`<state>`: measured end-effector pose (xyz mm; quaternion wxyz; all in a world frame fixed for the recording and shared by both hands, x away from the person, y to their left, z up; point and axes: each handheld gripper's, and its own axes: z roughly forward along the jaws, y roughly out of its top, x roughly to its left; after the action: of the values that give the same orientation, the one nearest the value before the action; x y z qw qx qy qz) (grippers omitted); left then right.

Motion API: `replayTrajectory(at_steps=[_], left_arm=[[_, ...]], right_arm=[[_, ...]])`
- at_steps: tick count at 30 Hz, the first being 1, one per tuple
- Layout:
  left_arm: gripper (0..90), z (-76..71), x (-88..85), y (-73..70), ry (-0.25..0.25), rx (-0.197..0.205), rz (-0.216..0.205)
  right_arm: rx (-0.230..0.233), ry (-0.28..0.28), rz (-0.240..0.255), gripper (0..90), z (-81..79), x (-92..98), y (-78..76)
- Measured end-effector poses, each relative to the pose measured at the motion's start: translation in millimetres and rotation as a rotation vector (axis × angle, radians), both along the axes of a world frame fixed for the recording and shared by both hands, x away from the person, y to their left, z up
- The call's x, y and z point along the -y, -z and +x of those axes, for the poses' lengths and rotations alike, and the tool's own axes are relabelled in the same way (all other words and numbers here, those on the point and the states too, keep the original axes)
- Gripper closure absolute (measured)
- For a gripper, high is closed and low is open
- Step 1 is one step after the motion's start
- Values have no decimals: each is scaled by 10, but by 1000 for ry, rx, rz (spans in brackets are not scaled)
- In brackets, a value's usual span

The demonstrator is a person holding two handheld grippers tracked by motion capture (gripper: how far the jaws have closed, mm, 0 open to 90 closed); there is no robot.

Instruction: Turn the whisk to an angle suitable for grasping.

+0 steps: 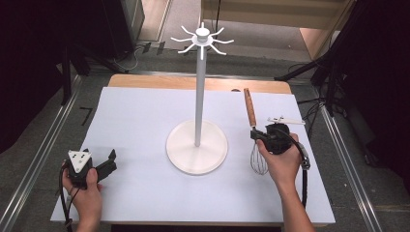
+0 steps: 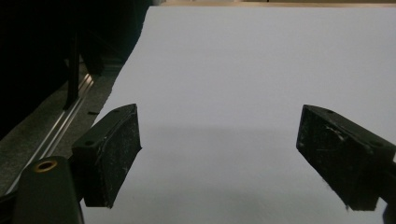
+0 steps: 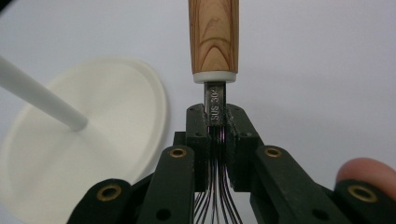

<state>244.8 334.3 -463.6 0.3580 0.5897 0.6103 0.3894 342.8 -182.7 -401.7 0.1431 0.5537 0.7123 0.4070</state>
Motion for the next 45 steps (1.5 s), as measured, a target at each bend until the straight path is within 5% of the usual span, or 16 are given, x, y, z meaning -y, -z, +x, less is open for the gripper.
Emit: replayTrajectory(at_steps=[2,20,33,45], left_arm=[[145,0,0,0,1,-1,2],[145,-1,4,0,-2,1,6],[145,-1,5,0,0,1,7],[145,-2,6,0,1,0,9]], right_arm=[[78,-29,37,827,-63,-9,-60],[421,-106,110,827,-309,-152,-207],[554,-140,203,828,-503,-306,-398],[628,-157,222,827,-624,-407,-532]])
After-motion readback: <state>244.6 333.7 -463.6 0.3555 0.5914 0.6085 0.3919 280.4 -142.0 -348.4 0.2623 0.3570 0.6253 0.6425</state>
